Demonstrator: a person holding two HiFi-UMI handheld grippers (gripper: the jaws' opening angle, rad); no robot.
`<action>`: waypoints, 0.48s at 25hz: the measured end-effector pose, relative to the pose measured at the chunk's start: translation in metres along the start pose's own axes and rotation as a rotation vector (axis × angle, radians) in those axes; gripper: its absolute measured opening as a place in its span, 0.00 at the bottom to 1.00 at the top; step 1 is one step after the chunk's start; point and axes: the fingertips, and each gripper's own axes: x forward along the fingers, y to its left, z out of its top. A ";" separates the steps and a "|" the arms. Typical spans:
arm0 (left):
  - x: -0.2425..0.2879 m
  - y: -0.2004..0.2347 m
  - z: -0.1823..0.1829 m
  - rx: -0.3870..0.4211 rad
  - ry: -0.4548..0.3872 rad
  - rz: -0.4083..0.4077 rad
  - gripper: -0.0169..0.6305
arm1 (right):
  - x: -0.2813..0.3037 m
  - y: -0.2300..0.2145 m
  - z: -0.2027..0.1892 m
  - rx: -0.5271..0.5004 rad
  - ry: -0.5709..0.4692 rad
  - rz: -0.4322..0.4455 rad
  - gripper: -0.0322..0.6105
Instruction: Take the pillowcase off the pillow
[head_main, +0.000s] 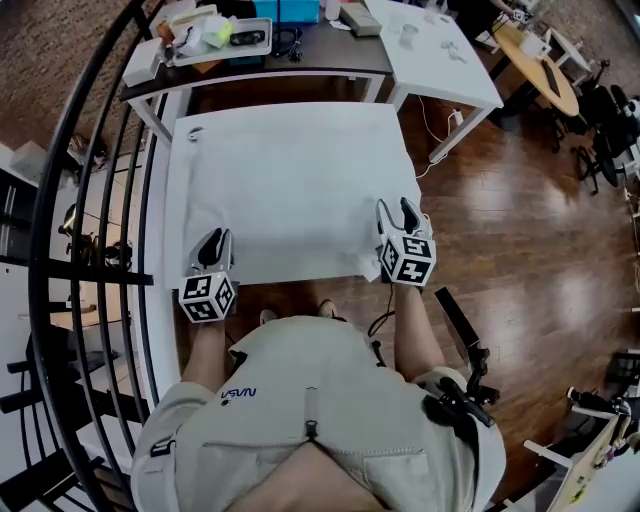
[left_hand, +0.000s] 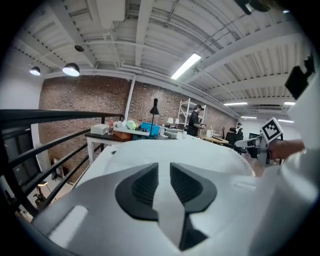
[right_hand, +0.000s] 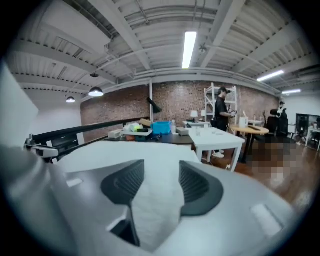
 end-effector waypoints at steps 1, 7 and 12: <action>-0.007 -0.008 0.010 0.029 -0.029 -0.003 0.12 | -0.009 0.001 0.008 0.006 -0.034 -0.016 0.34; -0.023 -0.060 0.080 0.208 -0.170 -0.037 0.03 | -0.051 0.034 0.052 0.007 -0.171 0.008 0.05; -0.037 -0.100 0.110 0.263 -0.267 -0.060 0.03 | -0.082 0.068 0.082 0.006 -0.278 0.055 0.05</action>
